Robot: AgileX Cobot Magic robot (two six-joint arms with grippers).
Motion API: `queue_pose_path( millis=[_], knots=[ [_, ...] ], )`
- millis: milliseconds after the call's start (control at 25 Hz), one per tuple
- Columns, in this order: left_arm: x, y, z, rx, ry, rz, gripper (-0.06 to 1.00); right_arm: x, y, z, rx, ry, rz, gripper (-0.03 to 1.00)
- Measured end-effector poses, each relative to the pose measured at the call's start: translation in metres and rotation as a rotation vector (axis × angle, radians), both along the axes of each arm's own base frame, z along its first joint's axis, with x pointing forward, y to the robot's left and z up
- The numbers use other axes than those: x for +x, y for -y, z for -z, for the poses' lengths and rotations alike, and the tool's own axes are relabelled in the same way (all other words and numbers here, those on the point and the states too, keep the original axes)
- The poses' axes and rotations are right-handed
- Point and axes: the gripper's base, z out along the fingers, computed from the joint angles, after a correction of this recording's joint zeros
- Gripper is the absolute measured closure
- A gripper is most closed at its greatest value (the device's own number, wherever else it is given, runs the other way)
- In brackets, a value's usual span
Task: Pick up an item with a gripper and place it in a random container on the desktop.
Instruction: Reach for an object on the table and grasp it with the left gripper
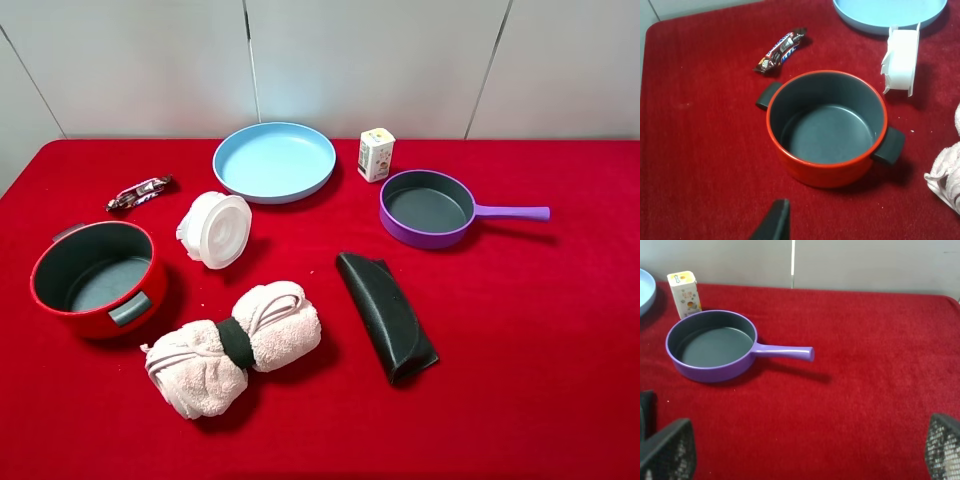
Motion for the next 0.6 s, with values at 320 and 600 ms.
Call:
queue_pose_path(
  millis=[320, 600],
  knots=[
    [0.0, 0.0, 0.0, 0.0, 0.0, 0.0, -0.04, 0.0, 0.0, 0.0, 0.0, 0.0, 0.0, 0.27],
    [0.0, 0.0, 0.0, 0.0, 0.0, 0.0, -0.04, 0.0, 0.0, 0.0, 0.0, 0.0, 0.0, 0.27]
  ],
)
